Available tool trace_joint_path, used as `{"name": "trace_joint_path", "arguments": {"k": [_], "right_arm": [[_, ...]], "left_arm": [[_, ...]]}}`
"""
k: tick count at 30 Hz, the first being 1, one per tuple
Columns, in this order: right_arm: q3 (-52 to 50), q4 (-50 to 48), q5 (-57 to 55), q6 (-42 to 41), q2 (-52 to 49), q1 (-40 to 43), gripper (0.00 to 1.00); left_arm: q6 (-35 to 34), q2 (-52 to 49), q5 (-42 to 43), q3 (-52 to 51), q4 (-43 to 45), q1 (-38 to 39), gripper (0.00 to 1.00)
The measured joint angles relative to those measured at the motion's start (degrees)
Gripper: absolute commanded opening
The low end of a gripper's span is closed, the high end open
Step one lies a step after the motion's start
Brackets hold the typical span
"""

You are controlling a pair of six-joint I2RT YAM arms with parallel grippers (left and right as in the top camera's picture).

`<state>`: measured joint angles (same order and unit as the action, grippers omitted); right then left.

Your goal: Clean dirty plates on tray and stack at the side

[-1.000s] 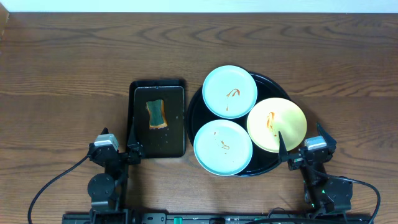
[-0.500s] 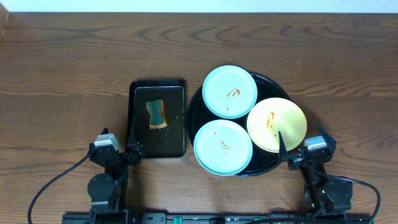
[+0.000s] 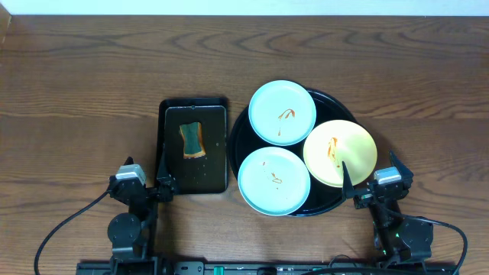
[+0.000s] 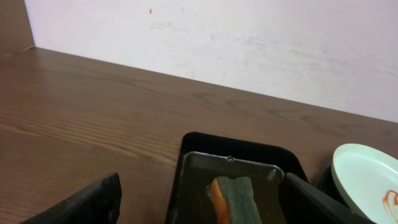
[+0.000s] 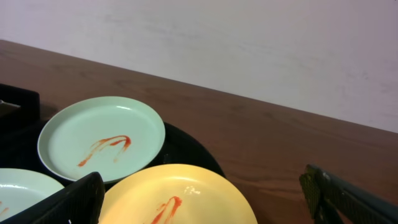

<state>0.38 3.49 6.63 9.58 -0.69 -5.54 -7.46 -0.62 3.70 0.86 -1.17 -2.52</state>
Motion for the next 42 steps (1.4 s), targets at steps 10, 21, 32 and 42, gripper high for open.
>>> {"name": "trace_joint_path", "arguments": {"k": [10, 21, 32, 42], "right_arm": [[0.02, 0.26, -0.35, -7.34, -0.02, 0.00, 0.99], [9.42, 14.36, -0.55, -17.00, -8.04, 0.00, 0.99], [34.84, 38.34, 1.81, -20.22, -33.51, 0.00, 0.99], [48.19, 46.60, 8.55, -21.22, -53.20, 0.00, 0.96]], "left_arm": [[-0.02, -0.44, 0.26, 2.56, -5.40, 0.00, 0.81], [-0.20, -16.31, 0.68, 18.01, -18.69, 0.00, 0.81], [-0.22, -42.75, 0.70, 40.26, -37.51, 0.00, 0.81], [-0.22, -57.27, 1.20, 55.54, -51.84, 0.00, 0.81]]}}
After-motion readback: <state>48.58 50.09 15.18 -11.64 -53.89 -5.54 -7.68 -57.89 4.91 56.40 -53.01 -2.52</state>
